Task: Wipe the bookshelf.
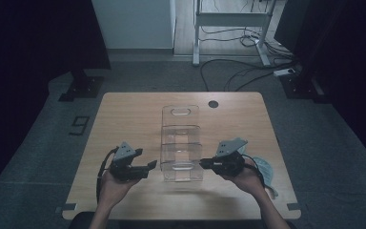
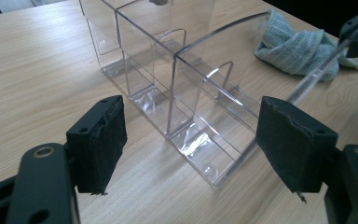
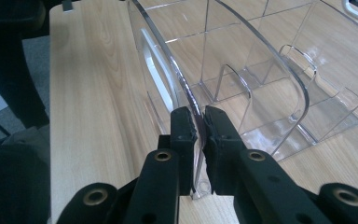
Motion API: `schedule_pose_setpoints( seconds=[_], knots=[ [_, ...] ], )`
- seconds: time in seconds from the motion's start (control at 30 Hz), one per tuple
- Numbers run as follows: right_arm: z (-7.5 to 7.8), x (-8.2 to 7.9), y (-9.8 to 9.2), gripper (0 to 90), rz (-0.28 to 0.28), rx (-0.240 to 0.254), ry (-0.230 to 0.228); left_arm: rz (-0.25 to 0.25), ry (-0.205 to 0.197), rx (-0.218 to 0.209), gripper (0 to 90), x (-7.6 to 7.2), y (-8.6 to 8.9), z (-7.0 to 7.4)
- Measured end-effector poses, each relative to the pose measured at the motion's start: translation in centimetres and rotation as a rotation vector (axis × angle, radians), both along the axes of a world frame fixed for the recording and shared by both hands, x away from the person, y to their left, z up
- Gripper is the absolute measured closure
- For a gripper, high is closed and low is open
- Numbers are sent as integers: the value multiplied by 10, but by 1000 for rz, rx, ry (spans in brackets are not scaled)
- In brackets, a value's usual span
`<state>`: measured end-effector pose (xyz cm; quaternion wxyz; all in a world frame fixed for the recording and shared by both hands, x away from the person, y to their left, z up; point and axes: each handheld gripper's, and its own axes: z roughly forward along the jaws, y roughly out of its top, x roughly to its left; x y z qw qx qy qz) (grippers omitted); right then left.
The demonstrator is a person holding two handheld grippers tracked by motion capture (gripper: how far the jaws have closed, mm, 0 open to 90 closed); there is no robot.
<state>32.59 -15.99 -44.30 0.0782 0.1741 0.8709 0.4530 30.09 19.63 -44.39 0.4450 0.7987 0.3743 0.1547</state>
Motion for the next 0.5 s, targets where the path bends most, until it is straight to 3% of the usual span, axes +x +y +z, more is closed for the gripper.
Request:
schedule_pose_setpoints(
  seconds=[0.23, 0.5],
  knots=[
    [-1, 1, 3, 828, -40, 2, -12, -33, 3, 17, 243, -3, -6, 0],
    [-1, -2, 16, 866, -19, 4, -16, -41, 4, 32, 244, -3, -12, -2]
  ],
)
